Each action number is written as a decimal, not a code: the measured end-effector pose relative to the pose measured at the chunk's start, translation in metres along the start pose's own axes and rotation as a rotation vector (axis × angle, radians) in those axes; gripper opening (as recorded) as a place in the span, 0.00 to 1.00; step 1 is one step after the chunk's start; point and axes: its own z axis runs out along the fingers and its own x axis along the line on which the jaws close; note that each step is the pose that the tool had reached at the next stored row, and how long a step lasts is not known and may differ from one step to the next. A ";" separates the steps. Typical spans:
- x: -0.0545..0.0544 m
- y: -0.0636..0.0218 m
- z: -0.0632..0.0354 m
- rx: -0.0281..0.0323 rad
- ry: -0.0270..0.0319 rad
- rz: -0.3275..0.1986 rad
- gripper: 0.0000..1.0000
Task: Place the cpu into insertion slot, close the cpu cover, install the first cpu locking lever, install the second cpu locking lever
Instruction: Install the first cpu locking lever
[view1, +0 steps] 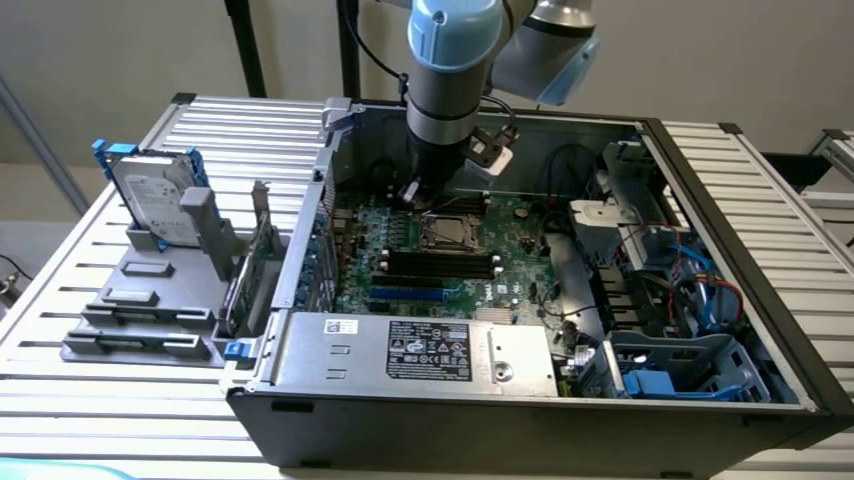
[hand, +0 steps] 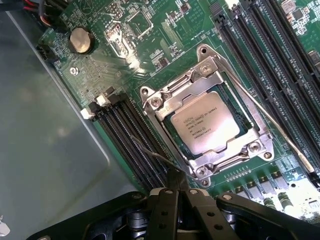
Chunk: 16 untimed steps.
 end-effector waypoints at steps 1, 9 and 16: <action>0.000 0.0002 0.0001 0.0011 -0.0007 0.000 0.11; 0.004 0.0058 0.0011 0.0059 -0.0048 0.002 0.11; 0.006 0.0102 0.0039 0.0055 -0.0079 0.003 0.11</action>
